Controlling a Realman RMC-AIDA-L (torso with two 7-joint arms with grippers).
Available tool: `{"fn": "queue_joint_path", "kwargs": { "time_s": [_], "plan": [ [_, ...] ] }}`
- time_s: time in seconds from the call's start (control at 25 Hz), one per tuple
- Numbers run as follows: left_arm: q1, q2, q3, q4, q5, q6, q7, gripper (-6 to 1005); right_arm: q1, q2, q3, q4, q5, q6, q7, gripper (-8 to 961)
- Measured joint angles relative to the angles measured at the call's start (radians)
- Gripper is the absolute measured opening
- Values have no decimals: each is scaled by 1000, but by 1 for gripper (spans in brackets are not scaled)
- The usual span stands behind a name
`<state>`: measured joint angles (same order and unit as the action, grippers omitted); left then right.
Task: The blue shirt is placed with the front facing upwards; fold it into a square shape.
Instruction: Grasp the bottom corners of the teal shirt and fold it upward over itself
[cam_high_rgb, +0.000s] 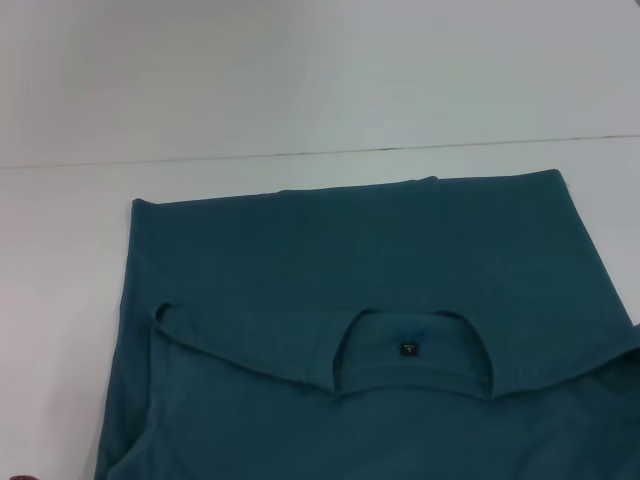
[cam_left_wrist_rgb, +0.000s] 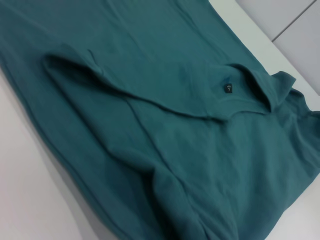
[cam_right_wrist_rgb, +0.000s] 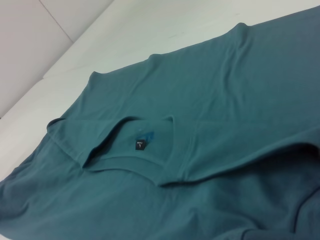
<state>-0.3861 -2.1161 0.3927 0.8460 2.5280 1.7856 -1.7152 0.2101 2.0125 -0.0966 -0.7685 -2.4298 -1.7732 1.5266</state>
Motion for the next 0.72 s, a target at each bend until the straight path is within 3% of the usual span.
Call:
{"fn": "queue_joint_path", "kwargs": {
  "time_s": [0.72],
  "plan": [
    [33,12,-106,-14,-8,104,147,38,-12,-3,56,-33,41,-66,-25,109]
  ]
}}
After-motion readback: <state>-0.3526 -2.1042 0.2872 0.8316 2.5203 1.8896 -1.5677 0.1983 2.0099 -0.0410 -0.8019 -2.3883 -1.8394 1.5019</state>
